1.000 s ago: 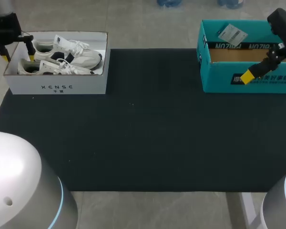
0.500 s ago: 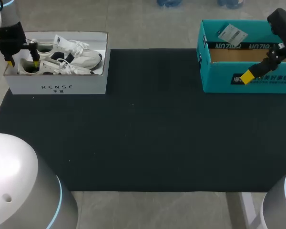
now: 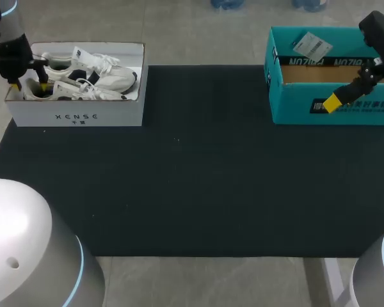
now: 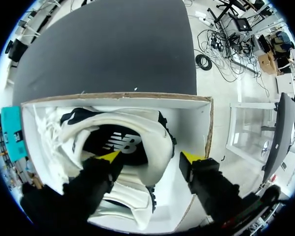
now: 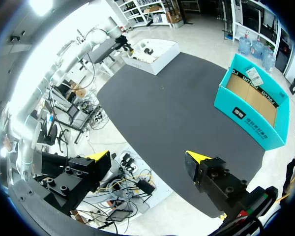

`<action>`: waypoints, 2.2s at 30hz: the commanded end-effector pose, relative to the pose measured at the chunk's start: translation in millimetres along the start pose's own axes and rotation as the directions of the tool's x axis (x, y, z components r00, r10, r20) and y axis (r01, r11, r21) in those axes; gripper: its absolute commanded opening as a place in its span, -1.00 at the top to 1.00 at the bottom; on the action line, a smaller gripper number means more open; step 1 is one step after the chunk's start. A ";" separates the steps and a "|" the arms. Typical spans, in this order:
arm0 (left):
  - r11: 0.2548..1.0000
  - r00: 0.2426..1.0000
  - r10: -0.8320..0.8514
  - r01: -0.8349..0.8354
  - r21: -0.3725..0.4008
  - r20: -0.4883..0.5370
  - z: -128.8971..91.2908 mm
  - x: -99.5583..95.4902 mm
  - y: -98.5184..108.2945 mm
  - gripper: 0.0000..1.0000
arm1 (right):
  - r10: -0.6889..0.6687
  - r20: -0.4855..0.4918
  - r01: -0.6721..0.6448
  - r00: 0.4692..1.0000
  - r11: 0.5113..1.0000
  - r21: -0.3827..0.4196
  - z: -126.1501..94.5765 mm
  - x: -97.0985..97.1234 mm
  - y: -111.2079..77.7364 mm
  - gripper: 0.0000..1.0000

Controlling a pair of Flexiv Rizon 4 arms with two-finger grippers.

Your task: Take the shoe out of the shoebox, open the shoe tongue, remove and reinsert the insole, then place the shoe into the shoebox

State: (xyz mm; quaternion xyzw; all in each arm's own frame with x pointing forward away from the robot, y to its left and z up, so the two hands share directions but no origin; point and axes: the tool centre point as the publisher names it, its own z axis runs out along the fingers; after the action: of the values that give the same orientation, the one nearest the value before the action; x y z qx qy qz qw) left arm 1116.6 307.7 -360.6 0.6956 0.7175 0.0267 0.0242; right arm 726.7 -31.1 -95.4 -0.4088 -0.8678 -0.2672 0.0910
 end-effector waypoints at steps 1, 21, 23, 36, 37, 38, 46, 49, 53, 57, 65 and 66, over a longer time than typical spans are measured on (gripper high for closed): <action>1.000 1.000 0.007 -0.007 0.000 -0.007 6.0 -4.2 -1.0 1.00 | 0.001 -0.001 -0.001 1.000 1.000 0.004 0.6 -1.0 1.5 -1.00; 0.999 1.000 0.031 -0.031 -0.038 0.001 -25.6 -1.0 2.1 1.00 | 0.001 -0.001 -0.001 1.000 1.000 0.004 0.6 -1.0 1.5 -1.00; 0.998 1.000 0.029 -0.028 -0.048 0.012 -40.8 -0.8 3.0 1.00 | 0.001 -0.001 -0.001 1.000 1.000 0.004 0.6 -1.0 1.5 -1.00; 0.987 0.998 0.066 -0.065 -0.144 0.003 -152.7 -11.4 -11.8 1.00 | 0.001 -0.001 -0.001 1.000 1.000 0.004 0.6 -1.0 1.5 -1.00; 0.986 0.997 0.075 -0.074 -0.149 0.002 -159.0 -12.7 -14.9 1.00 | 0.001 -0.001 -0.001 1.000 1.000 0.004 0.6 -1.0 1.5 -1.00; 0.985 0.996 0.084 -0.083 -0.152 0.003 -163.9 -13.7 -17.4 1.00 | 0.001 -0.001 -0.001 1.000 1.000 0.004 0.6 -1.0 1.5 -1.00; 0.979 0.989 0.143 -0.148 -0.142 -0.041 -178.8 -23.2 -34.4 1.00 | 0.001 -0.001 -0.001 1.000 1.000 0.004 0.6 -1.0 1.5 -1.00; 0.979 0.989 0.143 -0.148 -0.142 -0.041 -178.8 -23.2 -34.4 1.00 | 0.001 -0.001 -0.001 1.000 1.000 0.004 0.6 -1.0 1.5 -1.00; 0.979 0.989 0.143 -0.148 -0.142 -0.041 -178.8 -23.2 -34.4 1.00 | 0.001 -0.001 -0.001 1.000 1.000 0.004 0.6 -1.0 1.5 -1.00; 0.979 0.989 0.143 -0.148 -0.142 -0.041 -178.8 -23.2 -34.4 1.00 | 0.001 -0.001 -0.001 1.000 1.000 0.004 0.6 -1.0 1.5 -1.00; 0.979 0.989 0.143 -0.148 -0.142 -0.041 -178.8 -23.2 -34.4 1.00 | 0.001 -0.001 -0.001 1.000 1.000 0.004 0.6 -1.0 1.5 -1.00; 0.979 0.989 0.143 -0.148 -0.142 -0.041 -178.8 -23.2 -34.4 1.00 | 0.001 -0.001 -0.001 1.000 1.000 0.004 0.6 -1.0 1.5 -1.00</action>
State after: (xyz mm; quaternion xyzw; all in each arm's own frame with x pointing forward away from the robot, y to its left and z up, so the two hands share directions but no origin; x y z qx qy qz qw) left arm 1071.3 282.4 -186.7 0.7420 0.6615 0.0905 0.0611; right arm 726.6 -31.1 -95.5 -0.4089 -0.8678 -0.2675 0.0910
